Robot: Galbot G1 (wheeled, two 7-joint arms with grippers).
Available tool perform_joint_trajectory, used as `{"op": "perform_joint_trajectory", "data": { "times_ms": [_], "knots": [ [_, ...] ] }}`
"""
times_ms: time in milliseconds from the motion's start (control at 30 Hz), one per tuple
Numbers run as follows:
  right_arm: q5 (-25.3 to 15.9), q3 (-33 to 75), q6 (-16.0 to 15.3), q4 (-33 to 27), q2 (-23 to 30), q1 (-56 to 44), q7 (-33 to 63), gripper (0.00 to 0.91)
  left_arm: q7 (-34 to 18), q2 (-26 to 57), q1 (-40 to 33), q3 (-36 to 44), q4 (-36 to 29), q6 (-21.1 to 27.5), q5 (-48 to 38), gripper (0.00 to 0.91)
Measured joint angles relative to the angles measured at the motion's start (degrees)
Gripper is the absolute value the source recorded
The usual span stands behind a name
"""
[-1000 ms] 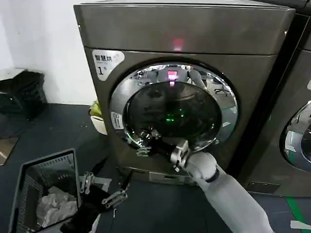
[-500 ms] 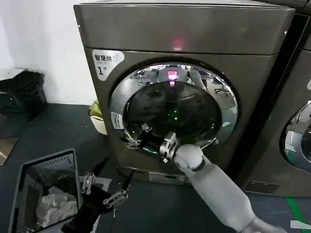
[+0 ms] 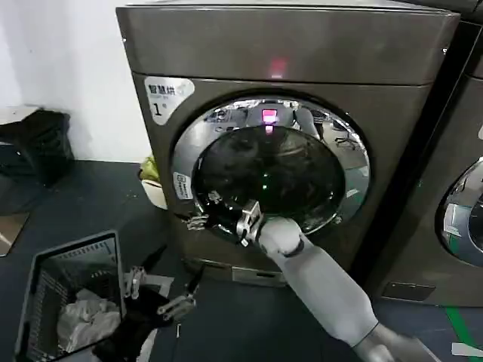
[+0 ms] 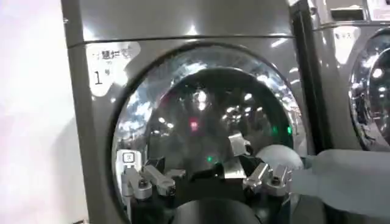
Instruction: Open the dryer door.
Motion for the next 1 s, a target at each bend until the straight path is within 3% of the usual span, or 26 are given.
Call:
{"op": "perform_joint_trajectory", "data": {
  "times_ms": [133,233,367,600,867,1000],
  "knots": [
    [0.16,0.15,-0.07,1.17,-0.74,-0.78,-3.41,0.907,0.29,0.77,-0.72,-3.35,0.71,2.09,-1.66,0.907],
    [1.11,-0.02,-0.39,2.33,-1.37,-1.47,-5.7,0.907,4.01,1.37,-2.11,-6.33,1.62,5.02,-6.67,0.907],
    [1.47,0.46,-0.9,4.13,-2.13,-2.46,-8.2,0.907,9.1,2.58,-4.58,-12.06,3.78,3.25,-10.49,0.907],
    [3.29,2.44,-2.0,8.0,-4.09,-4.2,-16.8,0.907,12.88,5.93,-7.58,-20.7,8.21,4.33,-15.59,0.907],
    [3.17,5.11,-3.15,12.57,-6.91,-6.94,-23.62,0.907,10.97,10.27,-10.84,-23.89,14.13,6.1,-18.75,0.907],
    [3.47,6.99,-3.41,14.6,-8.43,-8.98,-26.96,0.907,8.62,13.15,-13.27,-24.01,16.82,9.89,-23.62,0.907]
  ]
}}
